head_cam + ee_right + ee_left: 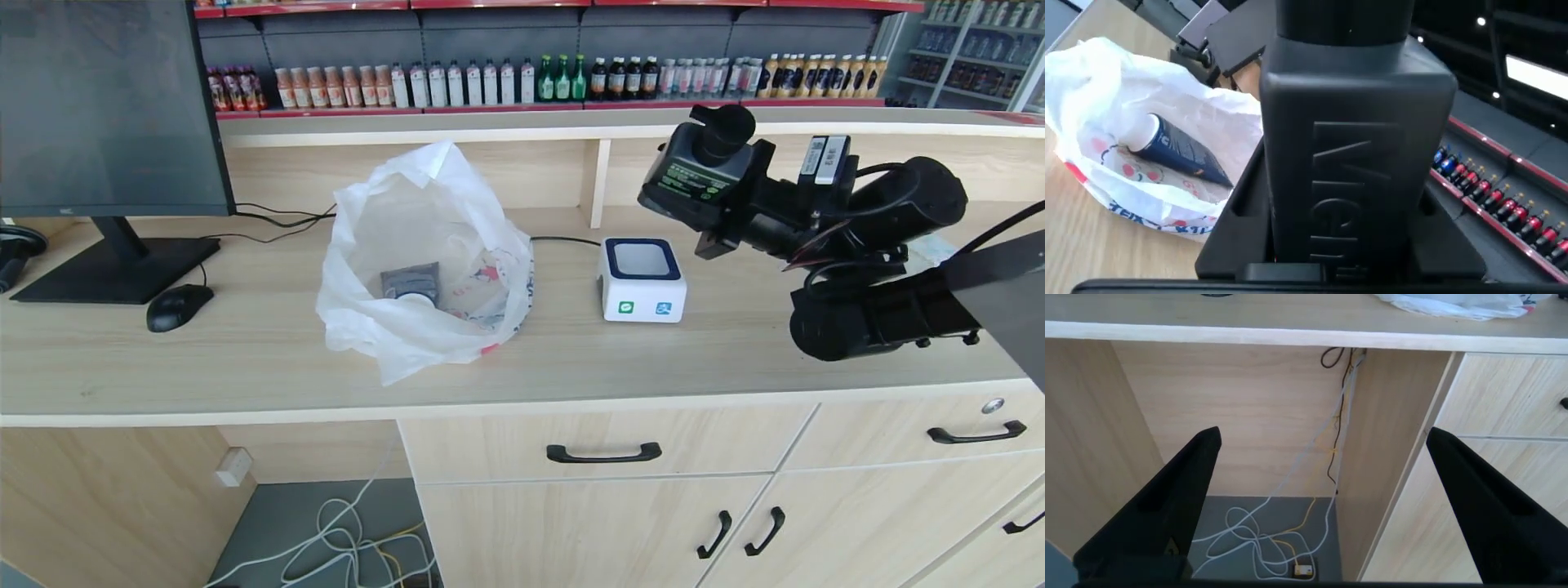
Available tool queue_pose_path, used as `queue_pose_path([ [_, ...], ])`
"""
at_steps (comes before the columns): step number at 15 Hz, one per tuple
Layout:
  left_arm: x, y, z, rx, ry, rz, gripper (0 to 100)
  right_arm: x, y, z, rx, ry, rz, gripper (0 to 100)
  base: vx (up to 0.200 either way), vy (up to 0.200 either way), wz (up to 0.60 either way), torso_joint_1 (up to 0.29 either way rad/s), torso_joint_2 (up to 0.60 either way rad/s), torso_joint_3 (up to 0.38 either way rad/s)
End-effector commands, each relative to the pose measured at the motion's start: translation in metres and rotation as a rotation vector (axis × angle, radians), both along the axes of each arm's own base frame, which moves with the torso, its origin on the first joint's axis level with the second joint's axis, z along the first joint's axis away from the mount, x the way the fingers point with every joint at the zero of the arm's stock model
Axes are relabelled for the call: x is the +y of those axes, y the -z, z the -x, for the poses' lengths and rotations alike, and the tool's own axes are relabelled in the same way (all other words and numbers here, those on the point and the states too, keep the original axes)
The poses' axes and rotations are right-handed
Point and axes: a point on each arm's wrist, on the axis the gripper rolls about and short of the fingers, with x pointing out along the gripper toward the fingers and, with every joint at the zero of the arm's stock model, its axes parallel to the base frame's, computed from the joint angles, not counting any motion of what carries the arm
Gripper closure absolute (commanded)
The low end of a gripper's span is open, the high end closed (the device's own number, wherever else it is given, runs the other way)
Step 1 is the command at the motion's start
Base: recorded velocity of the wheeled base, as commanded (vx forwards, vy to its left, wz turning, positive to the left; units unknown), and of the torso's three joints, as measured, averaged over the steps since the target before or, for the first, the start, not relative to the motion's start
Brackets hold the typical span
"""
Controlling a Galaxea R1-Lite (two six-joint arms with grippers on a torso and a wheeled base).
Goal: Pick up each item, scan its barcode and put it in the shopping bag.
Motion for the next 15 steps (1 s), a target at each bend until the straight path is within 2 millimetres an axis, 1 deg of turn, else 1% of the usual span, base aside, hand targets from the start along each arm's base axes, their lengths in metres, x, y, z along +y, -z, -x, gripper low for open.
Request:
queue_pose_path([
  [1, 0.0, 0.0, 0.0, -0.001, 0.001, -0.022, 0, -0.004, 0.025, -0.044, -0.058, 0.013, 0.007, 100, 0.0, 0.0, 0.0, 0.0, 0.0, 0.0],
  [3, 0.0, 0.0, 0.0, -0.001, 0.002, -0.025, 0, -0.005, 0.034, -0.06, -0.091, 0.015, 0.003, 100, 0.0, 0.0, 0.0, 0.0, 0.0, 0.0],
  [5, 0.0, 0.0, 0.0, -0.001, 0.002, -0.022, 0, -0.005, 0.043, -0.069, -0.119, -0.014, 0.037, 100, 0.0, 0.0, 0.0, 0.0, 0.0, 0.0],
  [8, 0.0, 0.0, 0.0, -0.001, 0.001, -0.025, 0, -0.003, 0.045, -0.072, -0.159, -0.05, 0.08, 100, 0.0, 0.0, 0.0, 0.0, 0.0, 0.0],
  [10, 0.0, 0.0, 0.0, -0.001, 0.002, -0.025, 0, -0.007, 0.051, -0.075, -0.15, -0.046, 0.085, 100, 0.0, 0.0, 0.0, 0.0, 0.0, 0.0],
  [15, 0.0, 0.0, 0.0, 0.002, 0.001, -0.025, 0, -0.007, 0.054, -0.076, -0.144, -0.046, 0.086, 100, 0.0, 0.0, 0.0, 0.0, 0.0, 0.0],
])
